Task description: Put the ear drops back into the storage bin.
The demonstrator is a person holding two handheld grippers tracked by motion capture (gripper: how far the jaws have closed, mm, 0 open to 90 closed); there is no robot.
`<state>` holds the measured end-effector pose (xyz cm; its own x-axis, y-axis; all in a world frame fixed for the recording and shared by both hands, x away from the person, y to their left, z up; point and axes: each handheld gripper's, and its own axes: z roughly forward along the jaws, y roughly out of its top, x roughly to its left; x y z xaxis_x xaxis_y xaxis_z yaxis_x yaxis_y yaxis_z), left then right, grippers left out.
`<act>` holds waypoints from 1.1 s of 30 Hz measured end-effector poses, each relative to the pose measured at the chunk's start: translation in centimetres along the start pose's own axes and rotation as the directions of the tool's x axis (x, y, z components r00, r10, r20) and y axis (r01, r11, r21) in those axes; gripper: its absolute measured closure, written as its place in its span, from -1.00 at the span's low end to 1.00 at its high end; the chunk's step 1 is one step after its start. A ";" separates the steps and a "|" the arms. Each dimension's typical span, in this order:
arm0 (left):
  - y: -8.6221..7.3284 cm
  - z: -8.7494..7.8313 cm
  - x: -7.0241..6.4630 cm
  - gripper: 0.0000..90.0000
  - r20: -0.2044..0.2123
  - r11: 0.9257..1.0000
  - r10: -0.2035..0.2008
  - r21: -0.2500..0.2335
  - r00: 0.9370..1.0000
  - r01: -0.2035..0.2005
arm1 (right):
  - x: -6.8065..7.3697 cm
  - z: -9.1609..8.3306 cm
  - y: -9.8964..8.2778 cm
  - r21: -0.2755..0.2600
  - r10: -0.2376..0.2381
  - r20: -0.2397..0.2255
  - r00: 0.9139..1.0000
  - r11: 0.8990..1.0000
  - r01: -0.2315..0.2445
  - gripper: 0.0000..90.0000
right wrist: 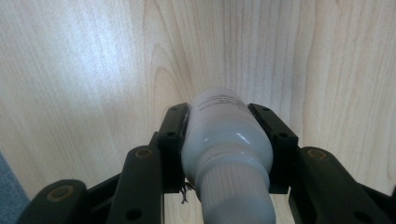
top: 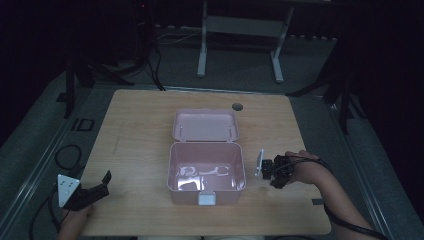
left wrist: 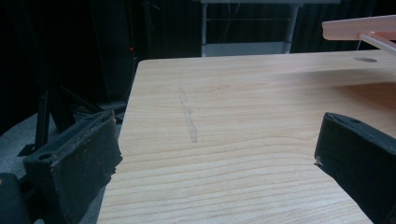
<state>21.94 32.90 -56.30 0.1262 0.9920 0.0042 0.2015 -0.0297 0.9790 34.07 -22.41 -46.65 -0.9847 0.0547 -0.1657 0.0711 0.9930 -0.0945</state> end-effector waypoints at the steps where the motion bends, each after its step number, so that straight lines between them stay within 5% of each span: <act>1: 0.0 0.0 0.0 -0.99 0.000 1.000 -0.001 0.000 1.000 0.001 | 0.1 -0.2 0.0 0.005 -0.005 -0.001 1.000 1.000 0.005 0.32; 15: 0.0 0.0 0.0 -0.99 -0.001 1.000 -0.002 0.002 1.000 0.002 | 1.4 -6.1 1.0 -0.028 0.022 -0.039 0.999 0.999 -0.023 0.32; 22: 0.0 0.0 0.0 -0.99 0.000 1.000 -0.003 0.002 1.000 0.003 | 1.2 -9.3 1.8 -0.058 0.076 -0.059 0.995 0.995 -0.080 0.32; 33: 0.0 0.0 0.0 -0.99 0.002 1.000 -0.003 0.002 1.000 0.003 | 1.2 -13.7 4.7 -0.082 0.008 -0.032 0.999 0.997 -0.010 0.32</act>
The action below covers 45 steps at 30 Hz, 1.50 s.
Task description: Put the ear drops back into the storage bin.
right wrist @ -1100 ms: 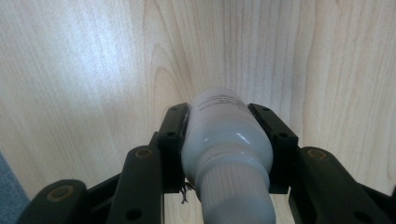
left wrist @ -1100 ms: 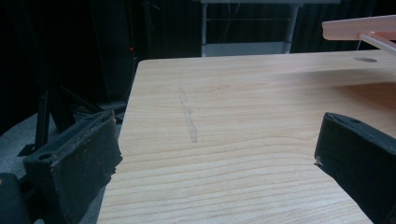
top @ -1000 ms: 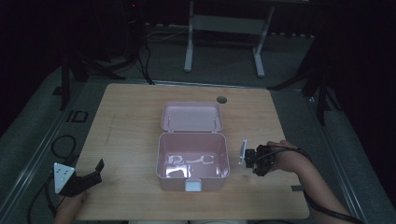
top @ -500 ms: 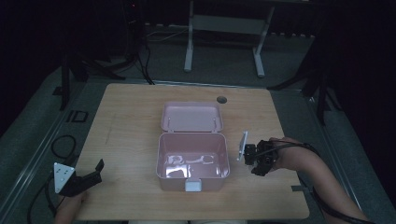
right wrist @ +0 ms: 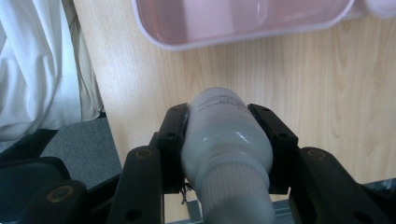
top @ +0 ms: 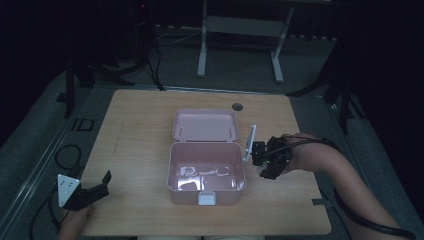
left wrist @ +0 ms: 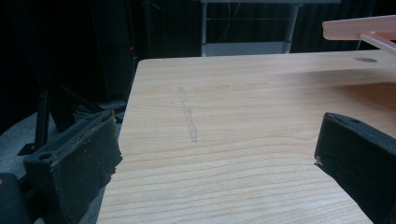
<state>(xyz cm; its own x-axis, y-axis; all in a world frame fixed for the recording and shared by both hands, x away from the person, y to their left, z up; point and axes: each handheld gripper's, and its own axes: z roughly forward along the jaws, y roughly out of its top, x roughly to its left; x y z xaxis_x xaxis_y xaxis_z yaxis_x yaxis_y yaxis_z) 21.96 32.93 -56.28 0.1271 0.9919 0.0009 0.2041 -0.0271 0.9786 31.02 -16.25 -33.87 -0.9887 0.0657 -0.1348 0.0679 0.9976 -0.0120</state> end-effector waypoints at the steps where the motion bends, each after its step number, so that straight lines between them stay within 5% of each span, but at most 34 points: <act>1: 0.0 0.0 0.0 -0.99 0.000 1.000 0.000 0.000 1.000 0.000 | 0.0 -0.2 0.4 -0.002 -0.002 -0.004 1.000 1.000 0.002 0.32; 12: 0.0 0.0 0.0 -0.99 0.001 1.000 0.000 0.001 1.000 0.000 | 0.2 -0.5 4.4 -0.030 -0.068 -0.007 0.998 0.997 0.068 0.32; 33: 0.0 0.0 0.0 -0.99 0.002 1.000 0.000 -0.001 1.000 0.000 | -1.1 6.7 7.6 0.002 -0.098 -0.088 0.991 0.995 0.098 0.32; 45: 0.0 0.0 0.0 -0.99 0.002 1.000 0.002 -0.001 1.000 -0.002 | -1.3 10.1 8.4 0.024 -0.124 -0.094 0.988 0.992 0.127 0.32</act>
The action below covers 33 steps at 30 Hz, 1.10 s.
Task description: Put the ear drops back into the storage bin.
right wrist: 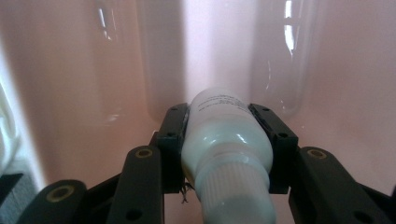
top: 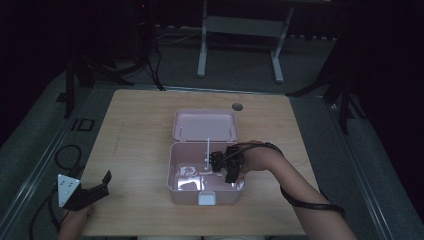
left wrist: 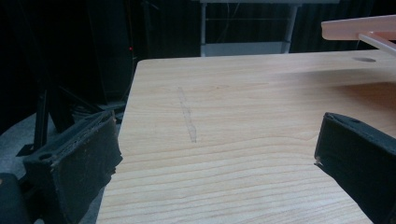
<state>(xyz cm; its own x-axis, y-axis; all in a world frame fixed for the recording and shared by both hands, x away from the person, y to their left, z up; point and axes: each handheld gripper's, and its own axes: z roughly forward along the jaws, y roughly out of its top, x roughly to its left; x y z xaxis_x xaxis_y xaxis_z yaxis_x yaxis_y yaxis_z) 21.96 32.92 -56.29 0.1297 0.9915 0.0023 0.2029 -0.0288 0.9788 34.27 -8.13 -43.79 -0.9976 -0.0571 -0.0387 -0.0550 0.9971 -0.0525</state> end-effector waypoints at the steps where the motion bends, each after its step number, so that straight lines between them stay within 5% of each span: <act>1: 0.0 0.0 0.0 -0.99 0.000 1.000 -0.001 0.000 1.000 0.001 | 0.0 0.2 0.1 0.002 0.003 0.002 1.000 1.000 -0.003 0.32; 33: 0.0 0.0 0.0 -0.99 0.003 1.000 0.000 0.001 1.000 0.000 | -1.2 5.7 1.5 0.087 -0.006 -0.025 1.000 0.996 0.008 0.32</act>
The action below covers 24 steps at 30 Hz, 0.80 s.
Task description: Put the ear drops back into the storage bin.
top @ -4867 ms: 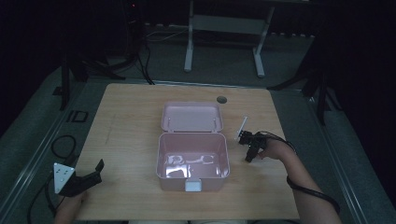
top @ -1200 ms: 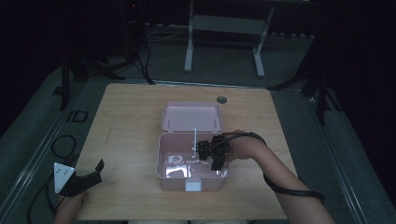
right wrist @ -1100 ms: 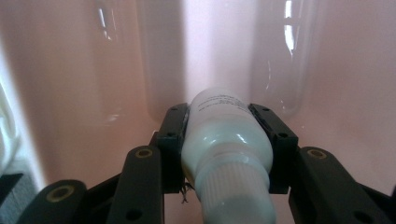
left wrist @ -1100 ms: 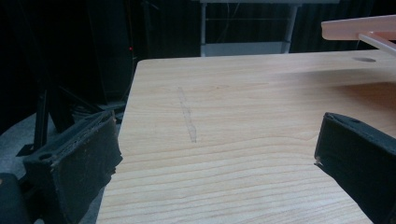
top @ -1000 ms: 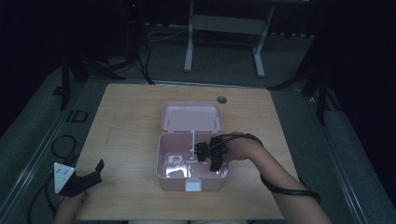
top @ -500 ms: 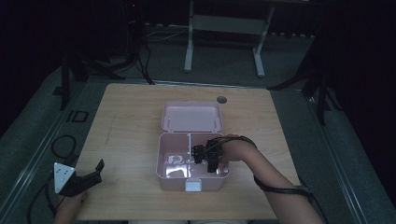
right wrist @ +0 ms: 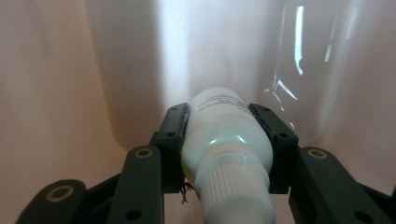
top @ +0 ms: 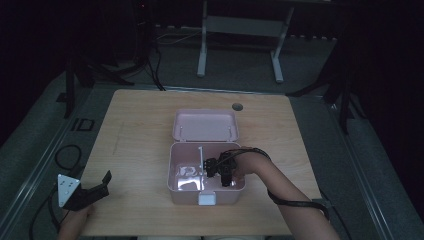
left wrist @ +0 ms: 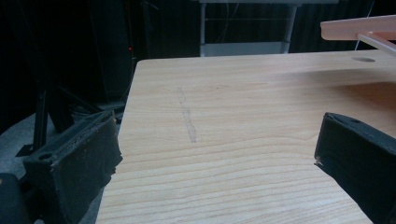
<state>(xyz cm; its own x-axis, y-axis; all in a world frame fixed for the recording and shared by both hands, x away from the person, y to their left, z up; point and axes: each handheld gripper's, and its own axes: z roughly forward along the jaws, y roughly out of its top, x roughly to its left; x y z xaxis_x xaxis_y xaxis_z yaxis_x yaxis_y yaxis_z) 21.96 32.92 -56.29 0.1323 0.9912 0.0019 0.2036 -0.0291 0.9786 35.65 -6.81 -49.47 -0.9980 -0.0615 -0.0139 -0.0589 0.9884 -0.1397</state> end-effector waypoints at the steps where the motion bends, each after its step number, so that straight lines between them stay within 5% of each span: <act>1: 0.0 0.0 0.0 -0.99 0.000 1.000 0.001 0.000 1.000 -0.001 | 0.0 0.2 0.1 0.007 -0.003 -0.002 1.000 1.000 0.004 0.32; 17: 0.0 0.0 0.0 -0.99 -0.001 1.000 0.001 0.000 1.000 -0.001 | -0.1 0.0 0.1 0.016 -0.001 -0.033 0.999 1.000 0.002 0.27; 24: 0.0 0.0 0.0 -0.99 0.000 1.000 0.001 0.001 1.000 -0.001 | 0.0 -1.6 -0.4 -0.023 -0.002 -0.020 1.000 1.000 0.001 0.25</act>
<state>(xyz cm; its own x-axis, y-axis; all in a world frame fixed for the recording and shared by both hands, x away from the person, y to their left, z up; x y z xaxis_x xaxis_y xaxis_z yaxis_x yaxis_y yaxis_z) 21.97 32.91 -56.29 0.1325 0.9912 0.0034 0.2048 -0.0307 0.9783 35.63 -6.99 -47.86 -0.9982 -0.0602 0.0065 -0.0605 0.9913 -0.1169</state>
